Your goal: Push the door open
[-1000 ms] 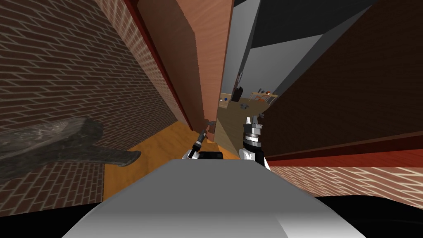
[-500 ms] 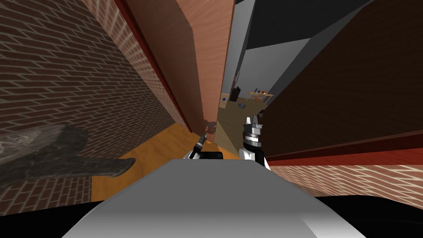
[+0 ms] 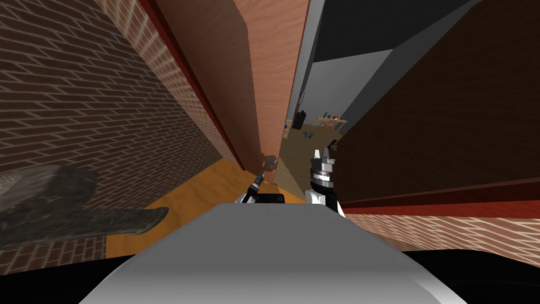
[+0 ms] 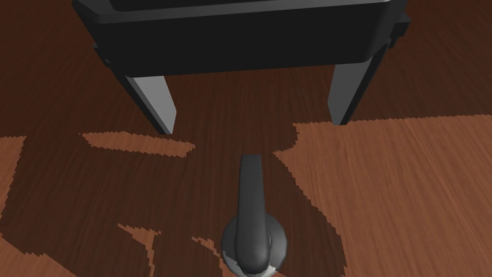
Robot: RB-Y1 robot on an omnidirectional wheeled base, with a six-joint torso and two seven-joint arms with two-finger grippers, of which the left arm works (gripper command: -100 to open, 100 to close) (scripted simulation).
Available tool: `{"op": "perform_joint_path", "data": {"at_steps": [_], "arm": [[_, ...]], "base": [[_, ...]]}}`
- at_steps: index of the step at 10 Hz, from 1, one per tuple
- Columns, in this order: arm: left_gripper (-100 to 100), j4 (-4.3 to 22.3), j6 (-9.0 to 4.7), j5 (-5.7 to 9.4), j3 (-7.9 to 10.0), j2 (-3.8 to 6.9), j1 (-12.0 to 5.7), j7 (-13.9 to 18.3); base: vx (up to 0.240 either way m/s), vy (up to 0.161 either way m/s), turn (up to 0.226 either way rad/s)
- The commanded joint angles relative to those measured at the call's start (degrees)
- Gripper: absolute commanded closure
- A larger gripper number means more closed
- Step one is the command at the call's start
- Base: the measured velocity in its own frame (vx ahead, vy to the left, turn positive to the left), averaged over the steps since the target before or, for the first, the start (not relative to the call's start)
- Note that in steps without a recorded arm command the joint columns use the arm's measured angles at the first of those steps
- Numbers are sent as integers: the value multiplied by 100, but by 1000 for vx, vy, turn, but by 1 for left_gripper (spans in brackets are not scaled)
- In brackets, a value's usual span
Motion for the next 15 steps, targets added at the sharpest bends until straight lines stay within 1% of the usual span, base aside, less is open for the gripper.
{"op": "perform_joint_path", "data": {"at_steps": [1,3,8,9,10,15], "arm": [[-100,37,-12,6,20,-10,-17,-9],[-100,82,-27,14,44,-26,-37,-21],[-100,240,-78,42,127,-110,-107,-61],[-100,226,-71,39,118,-100,-104,-55],[100,226,-71,39,118,-100,-104,-55],[100,226,-71,39,118,-100,-104,-55]], "base": [[103,-11,-28],[177,-68,-24],[194,-105,-31],[88,-21,-3],[-12,0,7],[-8,3,-6]]}}
